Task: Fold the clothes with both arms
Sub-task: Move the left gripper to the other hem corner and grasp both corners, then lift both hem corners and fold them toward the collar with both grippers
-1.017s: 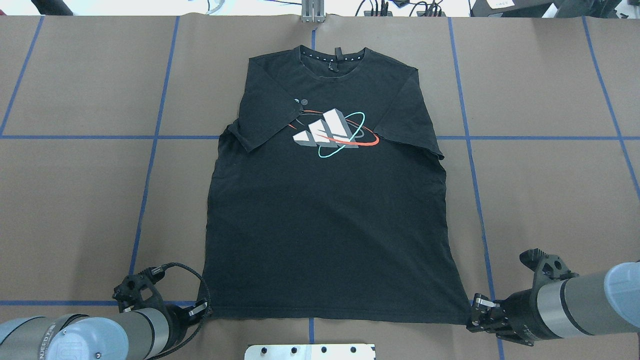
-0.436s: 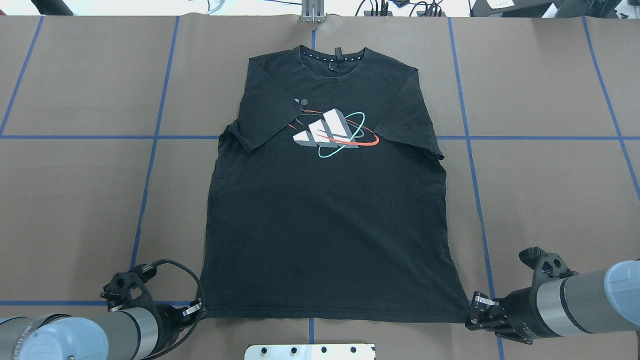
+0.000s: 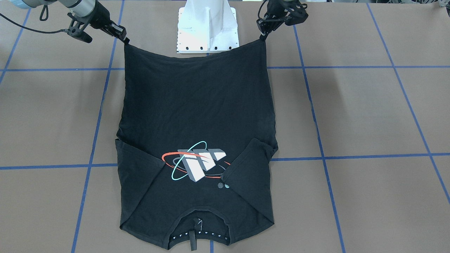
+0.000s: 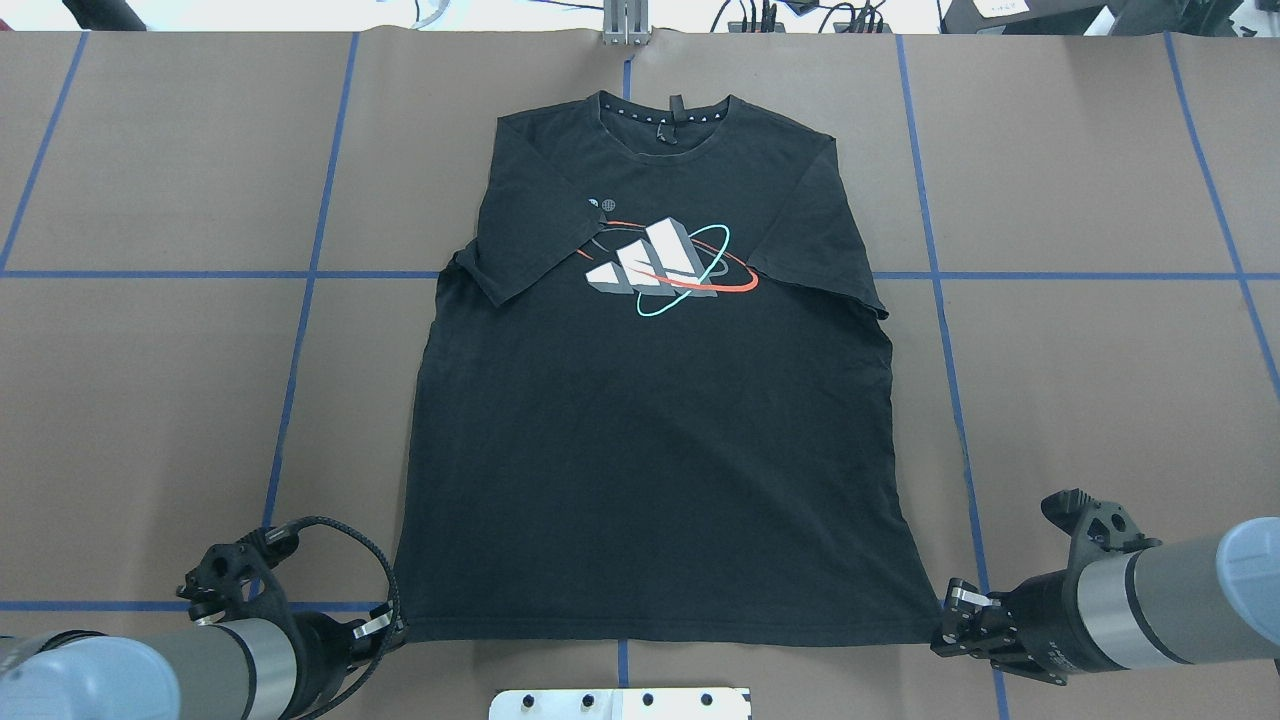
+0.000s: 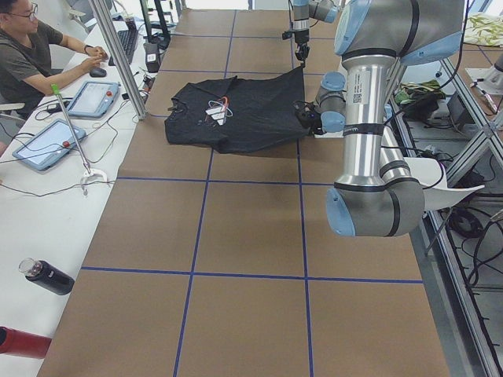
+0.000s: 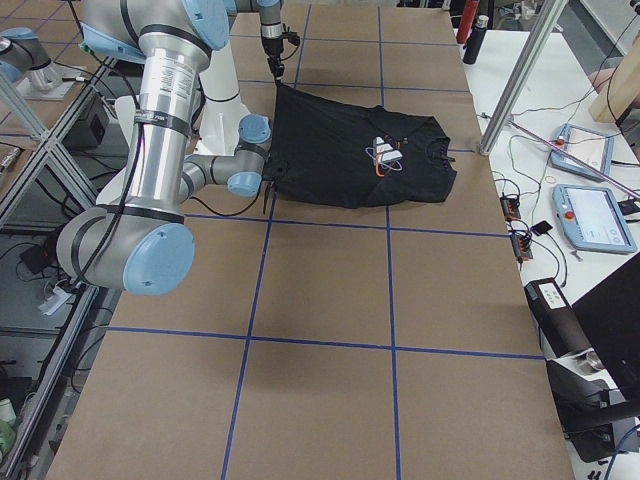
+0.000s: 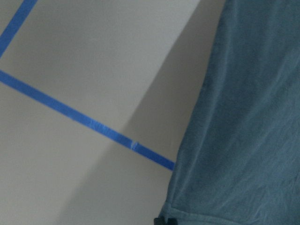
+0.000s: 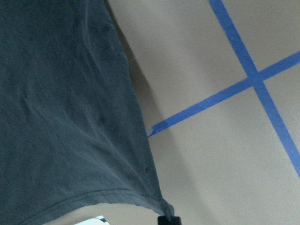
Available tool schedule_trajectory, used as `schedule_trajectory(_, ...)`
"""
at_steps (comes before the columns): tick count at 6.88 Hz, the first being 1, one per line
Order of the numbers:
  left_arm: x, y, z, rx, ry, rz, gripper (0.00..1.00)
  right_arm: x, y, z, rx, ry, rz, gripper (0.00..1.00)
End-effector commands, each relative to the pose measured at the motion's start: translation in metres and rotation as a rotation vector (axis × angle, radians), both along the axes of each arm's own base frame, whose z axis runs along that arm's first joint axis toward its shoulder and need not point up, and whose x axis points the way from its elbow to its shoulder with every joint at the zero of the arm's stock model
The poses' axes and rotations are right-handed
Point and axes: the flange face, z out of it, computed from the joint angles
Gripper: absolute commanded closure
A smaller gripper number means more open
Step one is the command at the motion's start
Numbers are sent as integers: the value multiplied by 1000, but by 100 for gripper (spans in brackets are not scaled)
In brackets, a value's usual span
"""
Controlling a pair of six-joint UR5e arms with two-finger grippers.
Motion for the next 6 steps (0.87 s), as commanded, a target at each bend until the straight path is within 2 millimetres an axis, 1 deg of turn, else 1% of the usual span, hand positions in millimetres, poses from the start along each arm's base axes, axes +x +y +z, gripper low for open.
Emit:
schedule_trajectory(1, -29, 8, -24, -41, 27, 62, 100, 20, -8, -11, -40, -30, -36, 100)
schedule_trajectory(2, -30, 4, -25, -71, 30, 38, 100, 30, -17, -14, -58, -47, -39, 100)
schedule_trajectory(3, -32, -8, -29, -70, 42, 9, 100, 36, -30, -12, -60, -43, 1, 100)
schedule_trajectory(4, -38, -29, -43, -52, 78, -35, 100, 37, -42, -7, -63, -29, 38, 100)
schedule_trajectory(5, -51, -67, -60, -2, 120, -105, 100, 36, -79, 0, -58, -32, 115, 100)
schedule_trajectory(6, -57, -110, -58, 60, 106, -114, 100, 27, -119, 1, -70, -10, 181, 100)
